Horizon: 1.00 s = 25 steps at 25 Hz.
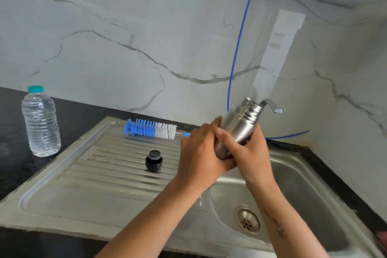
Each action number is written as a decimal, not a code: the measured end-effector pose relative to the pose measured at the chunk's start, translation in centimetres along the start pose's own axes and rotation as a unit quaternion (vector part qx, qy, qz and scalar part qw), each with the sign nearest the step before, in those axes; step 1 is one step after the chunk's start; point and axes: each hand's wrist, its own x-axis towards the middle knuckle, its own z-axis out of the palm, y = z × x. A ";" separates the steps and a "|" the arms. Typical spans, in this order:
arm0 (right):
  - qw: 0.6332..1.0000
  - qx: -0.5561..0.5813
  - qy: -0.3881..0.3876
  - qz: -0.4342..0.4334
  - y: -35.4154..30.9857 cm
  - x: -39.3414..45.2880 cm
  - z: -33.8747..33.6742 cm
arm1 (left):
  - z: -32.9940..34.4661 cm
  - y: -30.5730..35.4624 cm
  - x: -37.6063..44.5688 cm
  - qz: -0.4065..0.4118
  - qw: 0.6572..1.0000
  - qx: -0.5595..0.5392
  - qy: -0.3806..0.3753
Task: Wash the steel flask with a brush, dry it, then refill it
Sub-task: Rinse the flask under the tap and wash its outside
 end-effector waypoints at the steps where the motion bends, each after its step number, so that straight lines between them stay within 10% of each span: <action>1: 1.000 -0.025 0.017 0.003 0.8 0.1 -1.6 | 0.5 0.1 0.0 0.019 0.998 -0.003 -0.066; 10: 0.964 -0.266 -0.002 0.020 10.7 2.7 -8.6 | 5.9 -5.0 -3.8 0.092 0.896 0.030 -0.434; 25: 0.824 -0.559 -0.077 -0.054 20.2 3.3 -9.5 | 6.6 -7.0 -3.9 0.052 0.846 0.002 -0.531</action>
